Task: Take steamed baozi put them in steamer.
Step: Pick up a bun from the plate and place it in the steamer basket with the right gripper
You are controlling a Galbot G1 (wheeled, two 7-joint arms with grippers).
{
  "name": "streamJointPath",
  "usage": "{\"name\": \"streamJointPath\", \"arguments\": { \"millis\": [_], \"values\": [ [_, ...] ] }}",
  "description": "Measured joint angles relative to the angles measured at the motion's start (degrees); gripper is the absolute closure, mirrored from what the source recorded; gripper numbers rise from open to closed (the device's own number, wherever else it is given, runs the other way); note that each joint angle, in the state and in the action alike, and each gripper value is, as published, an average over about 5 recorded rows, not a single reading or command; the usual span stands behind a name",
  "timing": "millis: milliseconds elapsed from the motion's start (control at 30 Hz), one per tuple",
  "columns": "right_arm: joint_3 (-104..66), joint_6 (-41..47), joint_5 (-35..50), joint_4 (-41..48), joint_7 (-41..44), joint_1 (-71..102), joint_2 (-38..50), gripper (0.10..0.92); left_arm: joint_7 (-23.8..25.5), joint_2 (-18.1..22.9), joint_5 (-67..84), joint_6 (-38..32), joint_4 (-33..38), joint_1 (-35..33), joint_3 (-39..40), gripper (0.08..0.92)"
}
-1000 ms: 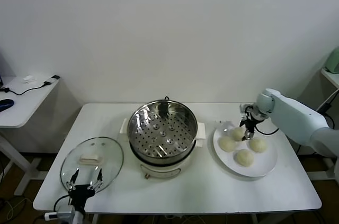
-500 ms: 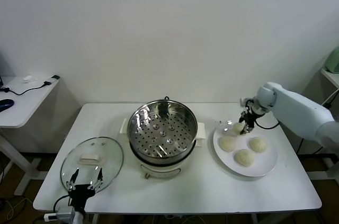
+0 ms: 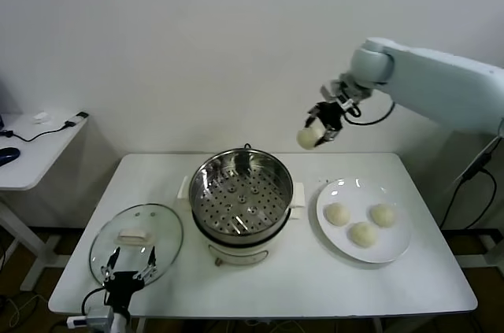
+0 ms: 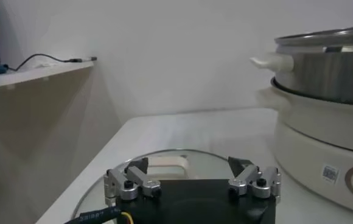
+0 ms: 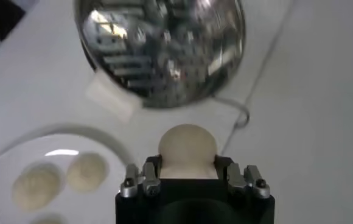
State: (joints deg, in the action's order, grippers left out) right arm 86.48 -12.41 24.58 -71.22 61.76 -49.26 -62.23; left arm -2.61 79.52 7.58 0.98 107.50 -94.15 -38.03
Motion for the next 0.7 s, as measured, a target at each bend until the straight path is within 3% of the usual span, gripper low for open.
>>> {"name": "streamJointPath", "arguments": {
  "millis": [300, 700],
  "values": [
    [0.7, -12.6, -8.1, 0.2, -1.2, 2.9, -6.8, 0.431, 0.0, -0.1, -0.3, 0.0, 0.1, 0.2, 0.5, 0.177],
    [-3.7, -23.7, -21.3, 14.7, -4.3, 13.1, -15.2, 0.431, -0.2, -0.6, -0.5, -0.2, -0.5, 0.5, 0.8, 0.177]
  ]
}}
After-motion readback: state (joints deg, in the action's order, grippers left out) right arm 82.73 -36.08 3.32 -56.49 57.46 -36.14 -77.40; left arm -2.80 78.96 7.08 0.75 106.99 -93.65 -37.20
